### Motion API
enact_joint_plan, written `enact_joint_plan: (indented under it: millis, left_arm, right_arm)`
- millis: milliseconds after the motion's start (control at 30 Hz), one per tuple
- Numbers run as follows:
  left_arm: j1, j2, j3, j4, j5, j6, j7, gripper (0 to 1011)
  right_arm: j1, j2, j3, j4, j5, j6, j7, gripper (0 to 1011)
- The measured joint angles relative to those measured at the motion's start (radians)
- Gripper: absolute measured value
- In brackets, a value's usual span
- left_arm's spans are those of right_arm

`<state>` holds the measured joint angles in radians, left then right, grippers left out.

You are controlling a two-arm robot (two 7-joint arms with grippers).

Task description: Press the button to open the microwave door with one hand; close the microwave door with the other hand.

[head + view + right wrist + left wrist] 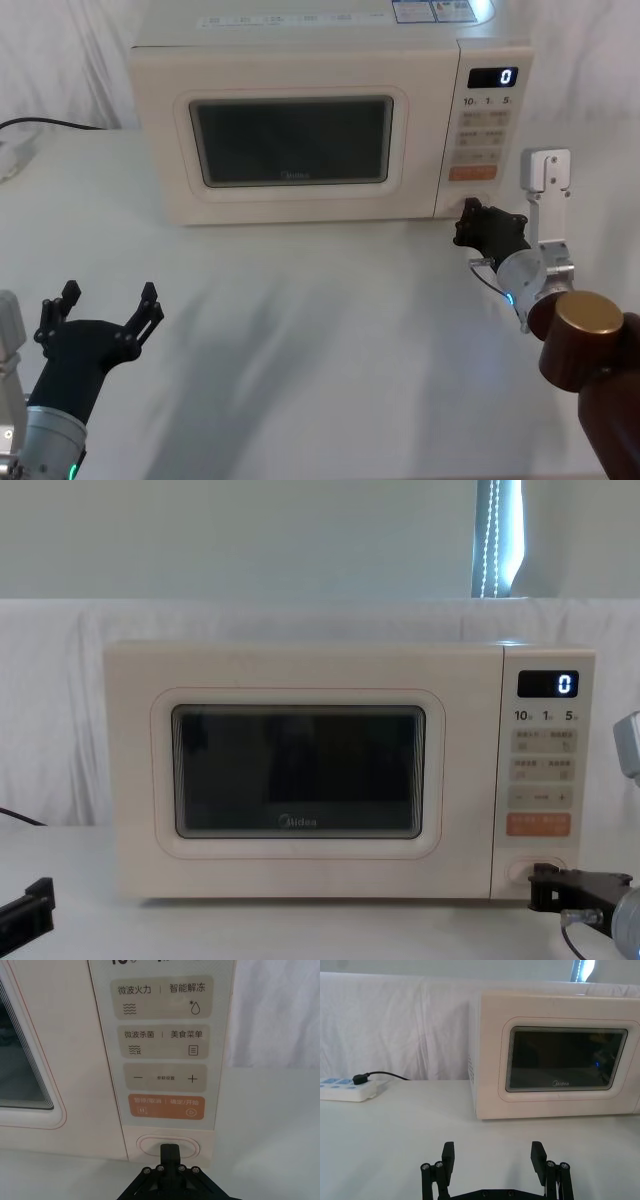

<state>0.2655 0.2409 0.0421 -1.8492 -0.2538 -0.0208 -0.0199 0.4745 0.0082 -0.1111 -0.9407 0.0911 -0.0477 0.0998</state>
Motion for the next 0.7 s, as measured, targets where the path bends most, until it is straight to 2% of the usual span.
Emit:
enact_joint_plan:
  millis: [700]
  left_arm:
    - [0.000,0.000,0.000,0.000,0.000,0.000,0.000,1001]
  right_arm:
    - [0.023,-0.008,0.014,0.039,-0.008,-0.017,-0.005,0]
